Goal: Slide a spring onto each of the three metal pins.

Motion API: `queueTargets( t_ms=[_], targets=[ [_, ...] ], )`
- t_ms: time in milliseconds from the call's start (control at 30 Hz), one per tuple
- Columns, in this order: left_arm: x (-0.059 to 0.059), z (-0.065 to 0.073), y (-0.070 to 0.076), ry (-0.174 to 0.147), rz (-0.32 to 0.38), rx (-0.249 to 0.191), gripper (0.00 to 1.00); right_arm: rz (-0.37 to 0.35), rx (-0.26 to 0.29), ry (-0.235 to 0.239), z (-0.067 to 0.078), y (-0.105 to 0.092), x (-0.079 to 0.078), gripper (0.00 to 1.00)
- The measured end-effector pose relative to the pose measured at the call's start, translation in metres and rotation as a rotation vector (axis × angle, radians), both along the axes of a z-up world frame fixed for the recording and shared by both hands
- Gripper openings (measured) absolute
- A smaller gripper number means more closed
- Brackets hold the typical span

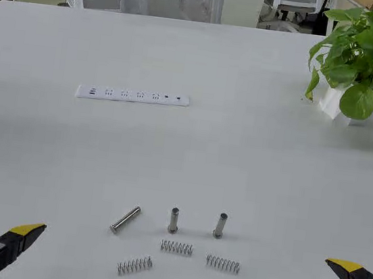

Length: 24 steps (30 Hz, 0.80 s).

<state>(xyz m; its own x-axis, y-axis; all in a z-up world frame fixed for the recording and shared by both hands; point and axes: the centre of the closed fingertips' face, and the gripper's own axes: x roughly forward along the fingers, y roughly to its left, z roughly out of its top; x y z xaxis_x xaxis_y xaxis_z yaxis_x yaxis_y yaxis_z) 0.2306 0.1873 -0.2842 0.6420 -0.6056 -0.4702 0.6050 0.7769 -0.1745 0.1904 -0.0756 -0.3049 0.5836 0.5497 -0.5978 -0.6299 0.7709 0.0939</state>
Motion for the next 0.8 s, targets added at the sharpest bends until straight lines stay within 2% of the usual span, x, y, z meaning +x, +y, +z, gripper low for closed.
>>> queueTargets(
  t_ms=[300,433,700,800],
  targets=[
    [0.004,0.0,-0.002,0.0,-0.018,0.012,0.96,0.009,-0.007,-0.012,0.003,0.001,0.002,0.99],
    [0.01,0.001,-0.002,0.0,-0.026,0.011,0.95,0.012,-0.01,-0.008,0.002,0.001,0.002,0.99],
    [0.022,-0.001,-0.003,0.027,-0.062,0.047,0.88,0.014,-0.014,0.003,-0.001,0.001,0.0,0.99],
    [0.031,-0.002,-0.002,0.033,-0.079,0.07,0.85,0.013,-0.012,0.001,0.0,0.001,0.001,0.99]
  ],
)
